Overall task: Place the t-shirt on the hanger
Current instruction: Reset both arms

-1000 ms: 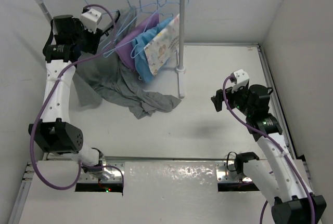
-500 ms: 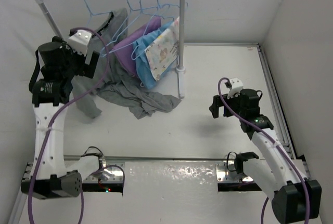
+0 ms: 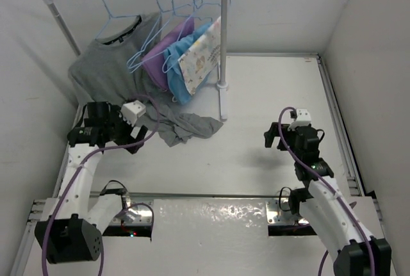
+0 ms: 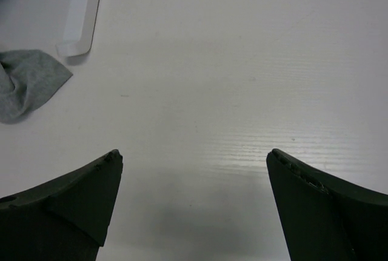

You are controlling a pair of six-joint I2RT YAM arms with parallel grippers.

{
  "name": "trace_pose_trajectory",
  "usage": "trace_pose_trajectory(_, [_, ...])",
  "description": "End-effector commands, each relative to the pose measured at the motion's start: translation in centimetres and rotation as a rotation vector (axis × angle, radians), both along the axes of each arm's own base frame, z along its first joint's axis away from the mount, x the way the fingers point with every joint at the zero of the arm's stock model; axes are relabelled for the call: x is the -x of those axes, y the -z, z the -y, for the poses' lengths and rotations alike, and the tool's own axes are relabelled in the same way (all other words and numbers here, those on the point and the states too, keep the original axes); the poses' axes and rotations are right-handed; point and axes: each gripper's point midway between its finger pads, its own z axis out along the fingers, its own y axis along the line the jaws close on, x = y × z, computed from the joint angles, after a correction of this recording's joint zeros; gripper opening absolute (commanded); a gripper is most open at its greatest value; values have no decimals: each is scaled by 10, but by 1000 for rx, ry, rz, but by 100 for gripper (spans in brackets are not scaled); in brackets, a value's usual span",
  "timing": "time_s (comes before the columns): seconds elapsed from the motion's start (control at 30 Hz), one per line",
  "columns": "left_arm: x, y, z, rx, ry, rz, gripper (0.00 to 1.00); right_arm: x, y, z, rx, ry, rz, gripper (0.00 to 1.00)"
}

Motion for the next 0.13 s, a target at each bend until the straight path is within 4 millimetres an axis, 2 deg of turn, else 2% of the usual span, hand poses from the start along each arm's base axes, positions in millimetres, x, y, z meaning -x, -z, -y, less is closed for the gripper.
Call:
trace_pose_trajectory(0.0, [-20,18,-11,-70,-2,71,100,-12,-24,12,-30,100,127,99])
trace_pose_trajectory(0.03, [-24,23,-12,-69,-4,77,100,-9,-18,13,-32,106,124,99])
trace_pose_trajectory(0.1, [-33,32,-8,-52,10,97,100,-11,-21,14,-48,121,160,99])
